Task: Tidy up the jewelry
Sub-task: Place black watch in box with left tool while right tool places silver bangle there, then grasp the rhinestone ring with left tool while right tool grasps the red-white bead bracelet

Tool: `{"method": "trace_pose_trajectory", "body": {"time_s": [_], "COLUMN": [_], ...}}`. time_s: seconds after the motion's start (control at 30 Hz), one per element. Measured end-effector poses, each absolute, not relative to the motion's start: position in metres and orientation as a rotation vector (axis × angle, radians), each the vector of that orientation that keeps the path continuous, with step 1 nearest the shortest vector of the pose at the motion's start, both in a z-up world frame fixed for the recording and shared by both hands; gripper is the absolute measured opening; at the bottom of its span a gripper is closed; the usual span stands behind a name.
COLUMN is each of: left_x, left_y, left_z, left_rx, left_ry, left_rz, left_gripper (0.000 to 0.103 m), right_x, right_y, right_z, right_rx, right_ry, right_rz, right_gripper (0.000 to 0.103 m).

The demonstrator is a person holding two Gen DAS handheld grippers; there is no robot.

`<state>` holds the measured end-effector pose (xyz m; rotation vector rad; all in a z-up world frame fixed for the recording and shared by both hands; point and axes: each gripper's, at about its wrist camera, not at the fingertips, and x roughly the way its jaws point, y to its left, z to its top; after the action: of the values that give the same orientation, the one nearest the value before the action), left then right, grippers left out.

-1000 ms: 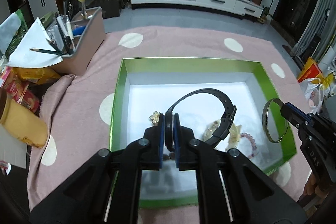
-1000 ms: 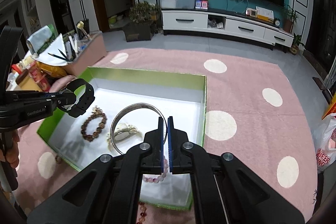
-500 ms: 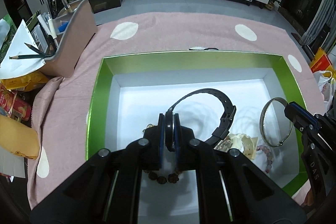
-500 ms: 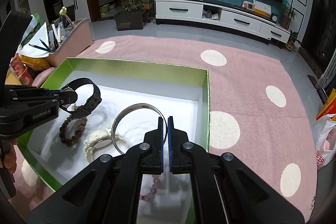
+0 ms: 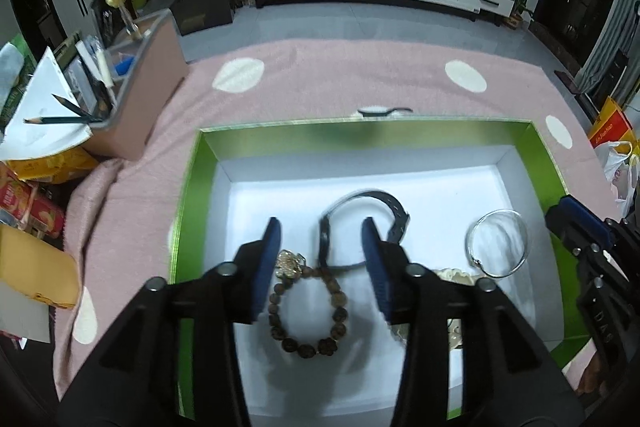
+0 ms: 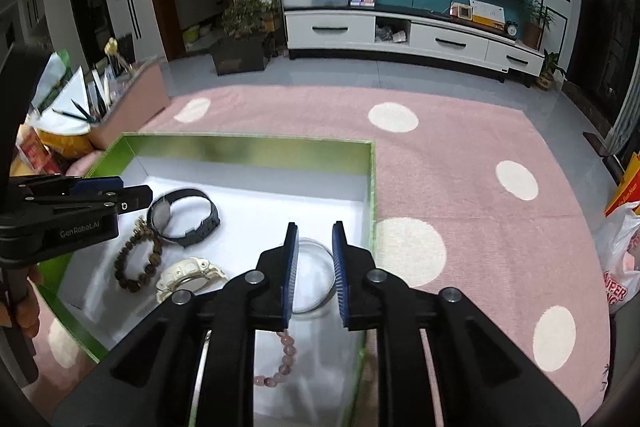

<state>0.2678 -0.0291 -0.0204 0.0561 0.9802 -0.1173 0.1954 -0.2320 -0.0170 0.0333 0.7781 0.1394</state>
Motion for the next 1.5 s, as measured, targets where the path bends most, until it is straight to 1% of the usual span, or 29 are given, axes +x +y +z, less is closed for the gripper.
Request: {"method": "trace_pose_trajectory", "body": {"time_s": [0.03,0.07,0.1,0.13,0.2,0.3,0.37,0.5,0.57,0.67,0.73,0.8,0.9,1.0,1.2,1.3,1.37,1.5], "left_x": [0.266,0.264,0.261,0.259,0.253,0.242,0.233,0.213,0.2,0.179,0.168,0.156,0.138,0.12,0.083,0.074,0.067,0.07], "left_y": [-0.027,-0.024,-0.022,-0.019,-0.013,-0.004,0.002,0.016,0.025,0.036,0.042,0.047,0.053,0.055,0.048,0.045,0.044,0.043], "left_z": [-0.018,-0.014,-0.01,-0.008,-0.002,0.005,0.009,0.016,0.02,0.021,0.019,0.016,0.01,0.004,-0.009,-0.013,-0.016,-0.024], "left_rx": [0.053,0.05,0.047,0.044,0.04,0.033,0.02,-0.007,-0.029,-0.059,-0.073,-0.084,-0.104,-0.125,-0.132,-0.143,-0.149,-0.143], "left_ry": [0.973,0.962,0.952,0.946,0.934,0.919,0.909,0.891,0.882,0.874,0.874,0.877,0.879,0.878,0.855,0.854,0.844,0.938], "left_rz": [-0.116,-0.114,-0.112,-0.112,-0.106,-0.1,-0.098,-0.096,-0.101,-0.1,-0.101,-0.104,-0.109,-0.12,-0.167,-0.199,-0.227,-0.226], "left_gripper": [0.054,0.06,0.063,0.067,0.07,0.076,0.081,0.09,0.095,0.099,0.1,0.101,0.101,0.101,0.101,0.101,0.101,0.101], "right_x": [0.193,0.189,0.185,0.18,0.173,0.158,0.149,0.128,0.117,0.102,0.091,0.082,0.071,0.058,0.037,0.028,0.023,0.016], "right_y": [-0.234,-0.238,-0.242,-0.244,-0.248,-0.254,-0.256,-0.262,-0.265,-0.267,-0.269,-0.268,-0.266,-0.261,-0.251,-0.245,-0.241,-0.235], "right_z": [-0.014,-0.011,-0.008,-0.005,-0.001,0.004,0.007,0.012,0.015,0.016,0.015,0.013,0.008,0.001,-0.013,-0.017,-0.018,-0.014], "right_rx": [0.041,0.053,0.066,0.076,0.088,0.102,0.107,0.127,0.133,0.146,0.156,0.163,0.164,0.166,0.165,0.158,0.142,0.119], "right_ry": [0.772,0.764,0.756,0.75,0.744,0.735,0.729,0.716,0.709,0.703,0.709,0.716,0.73,0.755,0.801,0.815,0.819,0.816], "right_rz": [0.141,0.142,0.143,0.144,0.146,0.152,0.155,0.159,0.162,0.171,0.178,0.185,0.199,0.222,0.253,0.275,0.279,0.277], "right_gripper": [0.026,0.029,0.032,0.034,0.036,0.042,0.042,0.053,0.055,0.06,0.066,0.069,0.071,0.075,0.075,0.078,0.078,0.078]}}
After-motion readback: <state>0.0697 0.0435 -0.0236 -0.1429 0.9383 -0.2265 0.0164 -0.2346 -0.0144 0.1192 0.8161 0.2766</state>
